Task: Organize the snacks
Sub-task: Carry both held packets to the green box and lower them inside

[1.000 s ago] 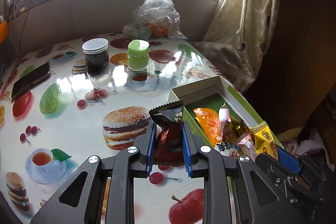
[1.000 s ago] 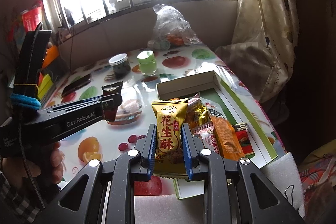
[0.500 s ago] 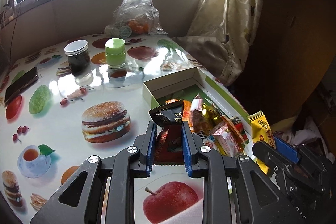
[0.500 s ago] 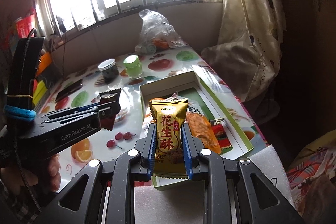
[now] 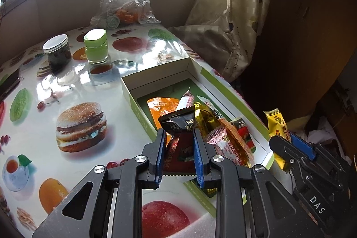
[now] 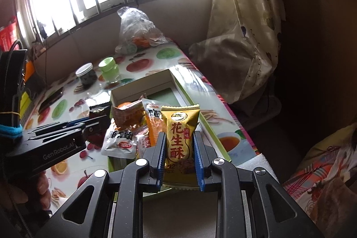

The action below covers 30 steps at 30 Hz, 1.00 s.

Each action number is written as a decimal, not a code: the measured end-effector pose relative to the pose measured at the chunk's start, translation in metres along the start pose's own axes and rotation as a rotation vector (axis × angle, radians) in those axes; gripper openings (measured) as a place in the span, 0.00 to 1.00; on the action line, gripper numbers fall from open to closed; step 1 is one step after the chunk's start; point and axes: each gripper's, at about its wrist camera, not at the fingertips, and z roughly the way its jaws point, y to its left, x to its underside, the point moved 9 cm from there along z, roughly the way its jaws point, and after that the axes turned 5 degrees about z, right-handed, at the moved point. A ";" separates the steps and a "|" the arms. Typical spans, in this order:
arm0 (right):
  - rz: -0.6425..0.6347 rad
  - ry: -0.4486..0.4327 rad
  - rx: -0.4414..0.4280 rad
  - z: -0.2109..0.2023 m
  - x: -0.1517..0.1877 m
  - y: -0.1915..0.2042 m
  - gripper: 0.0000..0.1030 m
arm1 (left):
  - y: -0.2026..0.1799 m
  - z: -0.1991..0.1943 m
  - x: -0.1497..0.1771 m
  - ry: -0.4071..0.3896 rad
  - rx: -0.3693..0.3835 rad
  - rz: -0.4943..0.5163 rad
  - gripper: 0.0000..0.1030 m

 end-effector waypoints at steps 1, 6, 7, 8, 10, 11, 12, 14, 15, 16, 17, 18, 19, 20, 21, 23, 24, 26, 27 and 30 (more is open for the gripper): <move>0.001 0.004 0.001 0.003 0.000 -0.002 0.21 | 0.000 0.003 0.000 0.004 0.001 0.001 0.24; -0.003 0.025 0.006 0.016 0.000 -0.007 0.21 | 0.001 0.015 -0.002 0.023 -0.008 0.002 0.24; -0.003 0.031 0.003 0.020 0.001 -0.007 0.21 | 0.001 0.018 -0.002 0.027 -0.007 0.002 0.24; -0.002 0.037 0.001 0.022 0.001 -0.008 0.21 | 0.001 0.021 -0.002 0.031 -0.008 0.001 0.24; -0.002 0.046 0.000 0.028 0.001 -0.008 0.21 | 0.002 0.025 -0.003 0.034 -0.008 0.002 0.24; -0.002 0.053 0.000 0.031 0.002 -0.008 0.21 | 0.002 0.027 -0.003 0.039 -0.009 0.003 0.24; 0.000 0.060 0.002 0.034 0.002 -0.008 0.21 | 0.003 0.030 -0.004 0.042 -0.010 0.003 0.24; 0.000 0.071 -0.002 0.040 0.003 -0.009 0.21 | 0.003 0.033 -0.005 0.044 -0.010 0.004 0.24; -0.001 0.076 -0.001 0.043 0.004 -0.009 0.21 | 0.004 0.034 -0.006 0.042 -0.010 0.004 0.24; -0.004 0.080 -0.002 0.046 0.004 -0.008 0.21 | 0.004 0.035 -0.007 0.041 -0.010 0.005 0.24; -0.007 0.085 -0.003 0.048 0.005 -0.007 0.21 | 0.005 0.037 -0.008 0.042 -0.010 0.006 0.24; -0.010 0.089 -0.001 0.051 0.005 -0.007 0.21 | 0.005 0.039 -0.009 0.042 -0.011 0.008 0.24; -0.014 0.088 -0.001 0.053 0.004 -0.005 0.21 | 0.005 0.040 -0.010 0.040 -0.012 0.008 0.24; -0.017 0.087 -0.001 0.054 0.003 -0.004 0.21 | 0.006 0.042 -0.011 0.040 -0.012 0.007 0.24; -0.018 0.088 0.000 0.056 0.003 -0.004 0.21 | 0.006 0.043 -0.013 0.039 -0.012 0.007 0.24; -0.017 0.090 -0.001 0.059 0.002 -0.003 0.21 | 0.007 0.045 -0.014 0.038 -0.011 0.006 0.24; -0.018 0.089 -0.002 0.060 0.000 -0.003 0.21 | 0.007 0.046 -0.015 0.038 -0.011 0.007 0.24; -0.021 0.089 -0.002 0.062 -0.001 -0.002 0.21 | 0.007 0.048 -0.016 0.037 -0.011 0.006 0.24; -0.022 0.088 -0.001 0.063 -0.002 -0.002 0.21 | 0.008 0.049 -0.017 0.037 -0.013 0.004 0.24; -0.021 0.087 -0.002 0.067 -0.004 -0.002 0.21 | 0.009 0.051 -0.019 0.038 -0.014 0.002 0.24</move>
